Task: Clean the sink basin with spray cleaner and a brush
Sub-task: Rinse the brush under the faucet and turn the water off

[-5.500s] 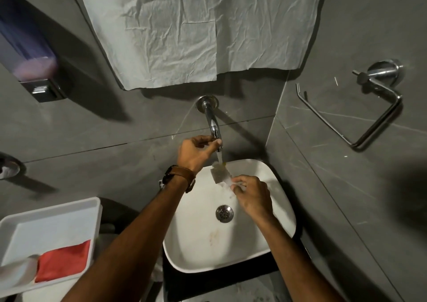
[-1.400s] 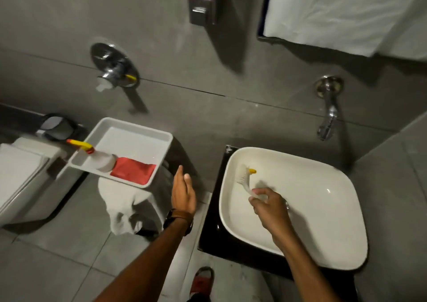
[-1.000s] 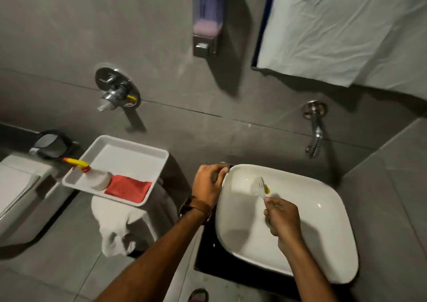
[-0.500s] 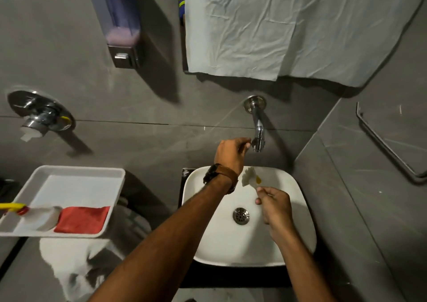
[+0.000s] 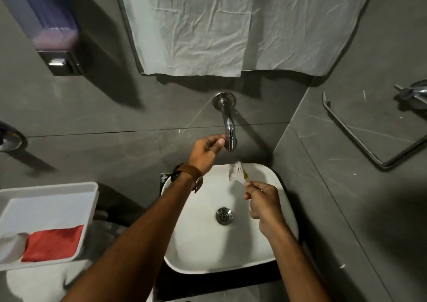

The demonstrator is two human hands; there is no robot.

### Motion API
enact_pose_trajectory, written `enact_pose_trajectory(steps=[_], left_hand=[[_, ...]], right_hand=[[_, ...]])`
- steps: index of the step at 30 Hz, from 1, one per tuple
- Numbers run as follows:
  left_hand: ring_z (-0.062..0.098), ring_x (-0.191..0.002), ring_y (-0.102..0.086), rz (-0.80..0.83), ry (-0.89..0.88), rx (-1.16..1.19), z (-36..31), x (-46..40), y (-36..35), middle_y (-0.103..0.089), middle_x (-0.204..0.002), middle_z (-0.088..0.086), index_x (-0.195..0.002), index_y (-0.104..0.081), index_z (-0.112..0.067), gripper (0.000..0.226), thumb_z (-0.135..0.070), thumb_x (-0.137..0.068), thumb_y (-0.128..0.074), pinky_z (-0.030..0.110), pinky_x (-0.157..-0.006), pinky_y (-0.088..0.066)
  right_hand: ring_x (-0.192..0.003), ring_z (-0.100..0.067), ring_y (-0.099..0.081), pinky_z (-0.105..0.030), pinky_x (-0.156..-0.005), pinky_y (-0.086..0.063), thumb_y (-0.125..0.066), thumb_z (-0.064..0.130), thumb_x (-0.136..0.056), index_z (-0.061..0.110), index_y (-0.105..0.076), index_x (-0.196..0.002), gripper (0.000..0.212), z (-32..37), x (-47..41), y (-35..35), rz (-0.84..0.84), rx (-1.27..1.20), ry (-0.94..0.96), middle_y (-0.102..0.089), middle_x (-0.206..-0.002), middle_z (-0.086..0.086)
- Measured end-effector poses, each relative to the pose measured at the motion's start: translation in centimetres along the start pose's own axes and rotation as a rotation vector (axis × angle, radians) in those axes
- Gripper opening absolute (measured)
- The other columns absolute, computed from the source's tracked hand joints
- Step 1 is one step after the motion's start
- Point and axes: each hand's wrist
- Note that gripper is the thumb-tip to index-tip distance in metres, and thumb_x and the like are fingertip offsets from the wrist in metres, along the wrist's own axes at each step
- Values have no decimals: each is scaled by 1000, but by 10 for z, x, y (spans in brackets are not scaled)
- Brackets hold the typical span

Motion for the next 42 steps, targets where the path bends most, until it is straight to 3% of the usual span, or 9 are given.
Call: enact_pose_trajectory(steps=[4, 12, 18, 25, 31, 33, 35, 37, 42], left_hand=[[18, -115, -63, -32, -39, -29, 2, 1, -4, -71, -116, 6, -119, -67, -5, 25, -13, -98, -55, 33, -105, -46], [24, -105, -62, -123, -111, -353, -10, -3, -17, -72, -108, 9, -110, -70, -7, 24, -7, -100, -47, 35, -96, -49], [14, -101, -62, -122, -51, -274, -15, -1, -13, -71, -108, 6, -108, -69, -7, 19, -8, -98, -53, 24, -95, -47], [-2, -86, -62, -162, -17, -190, -12, 10, -14, -71, -96, -8, -106, -71, -14, 22, -29, -98, -56, 2, -69, -41], [12, -86, -66, -207, 63, -135, -19, 13, -18, -73, -90, -3, -98, -73, -17, 29, -35, -76, -81, 20, -75, -54], [9, -80, -67, -271, 93, -141, -23, 13, -20, -72, -82, -5, -88, -71, -18, 32, -36, -67, -88, 18, -71, -54], [4, -74, -68, -306, 104, -142, -26, 13, -21, -72, -75, -7, -82, -67, -18, 36, -37, -62, -91, 16, -69, -54], [-2, -68, -68, -316, 107, -122, -27, 15, -21, -72, -70, -8, -81, -67, -16, 38, -36, -60, -92, 14, -69, -55], [3, -71, -65, -258, 54, -131, -20, 21, -9, -72, -79, -8, -86, -73, -16, 29, -33, -68, -88, 16, -70, -55]], right_hand=[[-37, -8, -32, -17, -43, -22, -66, 20, -96, 16, -74, -91, 11, -2, -2, -8, 42, -23, -33, -60, -60, 2], [-33, -7, -27, -16, -40, -20, -64, 17, -98, 11, -73, -97, 11, 0, -6, -21, 88, -52, -64, -59, -66, -5], [-33, -6, -27, -15, -39, -19, -63, 17, -98, 12, -72, -96, 11, 3, 0, -15, 85, -45, -60, -57, -67, -6], [-33, -5, -27, -14, -39, -19, -64, 17, -98, 12, -73, -98, 11, 13, 6, -6, 84, -53, -41, -56, -67, -5], [-39, -8, -32, -19, -42, -24, -65, 22, -97, 15, -75, -94, 12, 15, 5, -3, 109, -5, 27, -60, -64, 0], [-50, -12, -50, -24, -51, -37, -65, 27, -96, 16, -75, -93, 15, 8, 9, 1, 59, 163, 150, -66, -66, 5], [-77, -22, -67, -29, -67, -46, -60, 30, -95, 19, -74, -93, 17, -8, 14, 7, 76, 596, 244, -72, -80, 3], [-96, -31, -70, -30, -72, -48, -55, 30, -93, 17, -73, -97, 22, -27, 20, 12, 157, 995, 181, -75, -100, -6], [-106, -32, -67, -29, -72, -42, -52, 27, -94, 26, -72, -105, 22, -44, 31, 13, 99, 1038, 147, -73, -112, -4]])
Point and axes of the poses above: each hand's wrist, its own x-axis away from the middle knuckle, its own y-axis out of the back of the hand, z = x × y
